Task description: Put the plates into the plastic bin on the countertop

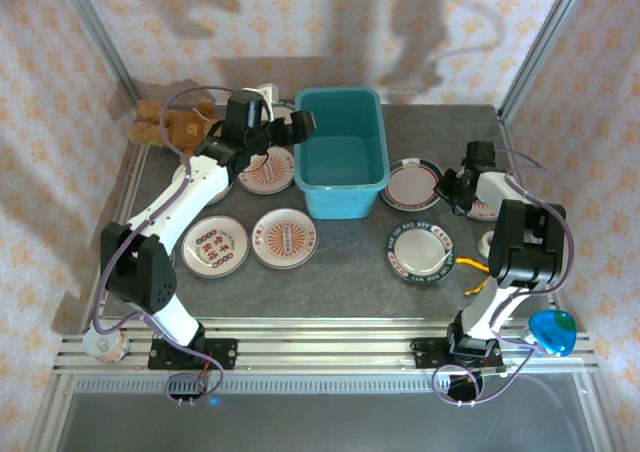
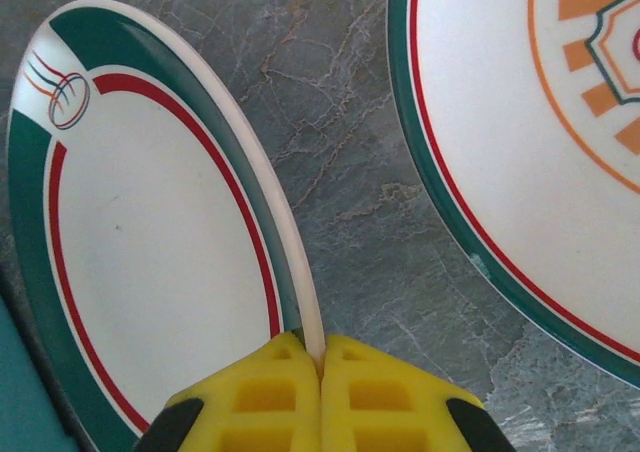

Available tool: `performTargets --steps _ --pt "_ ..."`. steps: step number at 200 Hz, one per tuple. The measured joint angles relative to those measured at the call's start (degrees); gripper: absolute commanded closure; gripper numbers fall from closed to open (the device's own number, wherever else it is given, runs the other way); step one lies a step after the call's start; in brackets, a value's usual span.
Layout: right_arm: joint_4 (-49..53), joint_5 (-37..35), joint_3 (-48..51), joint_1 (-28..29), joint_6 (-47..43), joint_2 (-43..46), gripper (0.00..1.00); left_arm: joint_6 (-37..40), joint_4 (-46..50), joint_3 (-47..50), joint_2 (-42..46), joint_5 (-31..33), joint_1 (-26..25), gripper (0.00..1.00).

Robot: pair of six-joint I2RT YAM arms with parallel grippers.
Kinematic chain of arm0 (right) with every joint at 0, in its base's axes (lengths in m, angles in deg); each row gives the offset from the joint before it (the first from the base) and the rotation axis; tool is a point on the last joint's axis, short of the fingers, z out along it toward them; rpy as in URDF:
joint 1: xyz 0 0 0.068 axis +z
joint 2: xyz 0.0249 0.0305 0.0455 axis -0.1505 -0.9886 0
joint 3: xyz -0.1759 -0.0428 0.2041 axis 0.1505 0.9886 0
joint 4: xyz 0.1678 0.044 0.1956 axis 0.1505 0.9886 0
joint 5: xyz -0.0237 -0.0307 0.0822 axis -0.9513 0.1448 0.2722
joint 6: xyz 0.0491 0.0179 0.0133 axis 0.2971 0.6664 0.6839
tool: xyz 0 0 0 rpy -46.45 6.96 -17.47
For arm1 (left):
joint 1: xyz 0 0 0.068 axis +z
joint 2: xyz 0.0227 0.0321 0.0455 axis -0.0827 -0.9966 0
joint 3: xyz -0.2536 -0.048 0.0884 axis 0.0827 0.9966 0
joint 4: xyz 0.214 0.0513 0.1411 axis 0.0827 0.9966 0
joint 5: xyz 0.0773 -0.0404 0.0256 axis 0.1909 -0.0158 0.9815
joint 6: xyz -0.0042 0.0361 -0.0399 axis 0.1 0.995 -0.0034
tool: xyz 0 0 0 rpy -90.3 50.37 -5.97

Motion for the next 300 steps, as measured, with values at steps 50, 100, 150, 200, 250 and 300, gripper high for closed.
performTargets --steps 50,100,150,200,250,300 --pt "-0.7 0.5 0.6 0.0 1.4 2.7 1.0 -0.6 -0.1 0.0 0.0 0.0 -1.0 0.04" --pt "-0.6 0.4 0.7 0.0 2.7 8.3 1.0 -0.8 -0.1 0.0 0.0 0.0 -1.9 0.04" --pt "-0.2 0.4 0.7 0.0 3.6 10.2 1.0 -0.9 -0.1 0.0 0.0 0.2 -1.9 0.04" --pt "1.6 0.4 -0.2 0.0 4.4 11.9 1.0 -0.9 1.0 -0.1 0.1 1.4 -1.9 0.05" --pt "4.6 -1.8 -1.4 -0.1 7.2 18.9 1.0 -0.9 6.2 -2.8 0.3 3.5 -1.5 0.05" --pt "7.4 -5.0 -6.2 -0.1 12.4 25.9 1.0 -2.4 7.4 -2.4 1.8 2.4 4.3 0.11"
